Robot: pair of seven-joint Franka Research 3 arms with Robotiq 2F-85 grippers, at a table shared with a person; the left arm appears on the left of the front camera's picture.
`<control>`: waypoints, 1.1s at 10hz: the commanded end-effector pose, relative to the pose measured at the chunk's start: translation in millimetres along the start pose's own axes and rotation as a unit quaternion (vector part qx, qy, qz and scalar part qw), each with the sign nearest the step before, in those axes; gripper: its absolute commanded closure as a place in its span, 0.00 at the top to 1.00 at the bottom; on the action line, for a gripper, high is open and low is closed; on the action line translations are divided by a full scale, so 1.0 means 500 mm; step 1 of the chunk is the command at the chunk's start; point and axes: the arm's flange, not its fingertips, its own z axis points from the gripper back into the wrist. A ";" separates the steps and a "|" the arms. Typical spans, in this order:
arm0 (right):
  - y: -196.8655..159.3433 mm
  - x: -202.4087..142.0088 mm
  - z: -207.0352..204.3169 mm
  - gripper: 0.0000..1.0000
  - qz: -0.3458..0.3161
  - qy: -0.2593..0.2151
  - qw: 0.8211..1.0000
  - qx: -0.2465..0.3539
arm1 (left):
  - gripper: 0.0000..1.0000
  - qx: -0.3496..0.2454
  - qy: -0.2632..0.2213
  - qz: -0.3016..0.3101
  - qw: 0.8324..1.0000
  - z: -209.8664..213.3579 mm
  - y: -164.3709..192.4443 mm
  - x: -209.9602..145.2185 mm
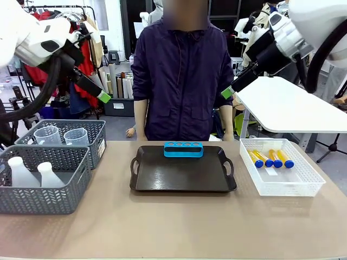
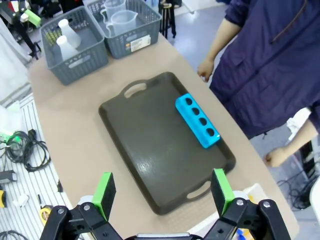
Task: Prepare the laboratory tools.
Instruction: Pick up one Large Measuring Cup and place it on the Handle tray.
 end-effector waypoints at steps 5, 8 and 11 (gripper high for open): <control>-0.092 0.071 0.051 1.00 -0.006 -0.004 1.000 0.006 | 1.00 -0.005 -0.024 -0.012 1.000 0.032 0.020 0.040; -0.118 0.062 0.067 1.00 -0.008 -0.008 1.000 0.016 | 1.00 -0.008 -0.034 -0.017 0.999 0.054 0.036 0.054; -0.133 0.050 0.077 1.00 -0.018 -0.012 1.000 0.016 | 1.00 -0.007 -0.028 -0.012 1.000 0.050 0.049 0.062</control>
